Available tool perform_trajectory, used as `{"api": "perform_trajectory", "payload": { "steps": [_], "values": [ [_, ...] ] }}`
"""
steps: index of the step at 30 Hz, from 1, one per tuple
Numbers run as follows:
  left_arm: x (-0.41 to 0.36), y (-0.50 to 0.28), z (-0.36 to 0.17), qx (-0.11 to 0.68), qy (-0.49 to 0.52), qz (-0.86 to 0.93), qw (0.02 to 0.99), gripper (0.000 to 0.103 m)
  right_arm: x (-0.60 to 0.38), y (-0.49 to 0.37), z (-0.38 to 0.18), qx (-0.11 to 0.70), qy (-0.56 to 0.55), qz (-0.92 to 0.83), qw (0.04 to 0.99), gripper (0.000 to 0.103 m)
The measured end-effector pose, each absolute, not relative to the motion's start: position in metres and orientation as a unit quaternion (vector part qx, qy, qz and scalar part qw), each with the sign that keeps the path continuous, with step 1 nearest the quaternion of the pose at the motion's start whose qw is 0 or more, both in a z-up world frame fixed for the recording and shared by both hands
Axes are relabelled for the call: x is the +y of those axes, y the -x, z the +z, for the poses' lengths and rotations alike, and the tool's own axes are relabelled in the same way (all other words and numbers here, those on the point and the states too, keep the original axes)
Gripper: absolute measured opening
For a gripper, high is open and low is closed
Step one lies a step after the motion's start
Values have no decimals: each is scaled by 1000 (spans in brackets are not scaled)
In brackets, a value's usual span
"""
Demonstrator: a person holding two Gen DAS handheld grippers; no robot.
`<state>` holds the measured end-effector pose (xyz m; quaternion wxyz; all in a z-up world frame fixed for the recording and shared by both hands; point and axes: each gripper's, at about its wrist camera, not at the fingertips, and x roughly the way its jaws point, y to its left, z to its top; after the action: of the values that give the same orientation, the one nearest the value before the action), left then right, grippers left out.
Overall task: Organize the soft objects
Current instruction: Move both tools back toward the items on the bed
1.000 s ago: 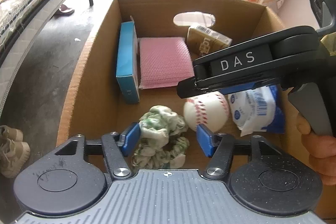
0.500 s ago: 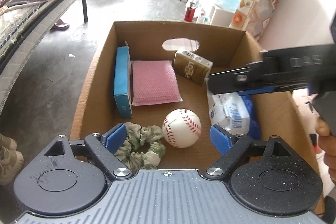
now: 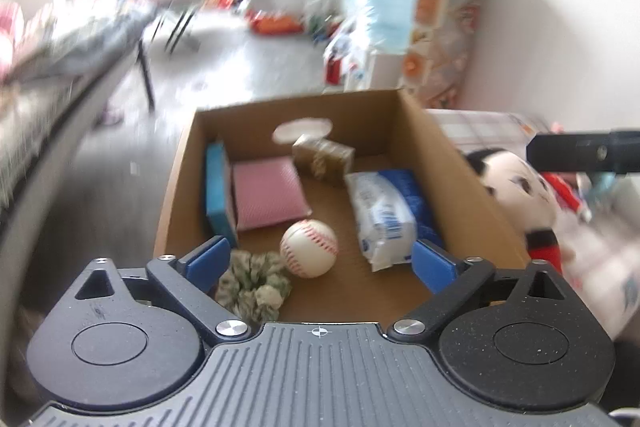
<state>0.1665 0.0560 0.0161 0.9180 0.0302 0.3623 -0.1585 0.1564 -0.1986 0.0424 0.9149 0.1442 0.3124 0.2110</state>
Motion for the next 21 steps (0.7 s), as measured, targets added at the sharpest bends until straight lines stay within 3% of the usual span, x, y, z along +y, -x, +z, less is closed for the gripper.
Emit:
{"api": "perform_trajectory", "payload": {
  "steps": [6, 21],
  "values": [
    [20, -131, 32, 323, -90, -203, 920, 102, -243, -87, 21, 249, -205, 139, 936, 103],
    [-88, -118, 69, 300, -65, -302, 902, 103, -372, 23, -26, 149, -304, -51, 940, 103]
  ]
}}
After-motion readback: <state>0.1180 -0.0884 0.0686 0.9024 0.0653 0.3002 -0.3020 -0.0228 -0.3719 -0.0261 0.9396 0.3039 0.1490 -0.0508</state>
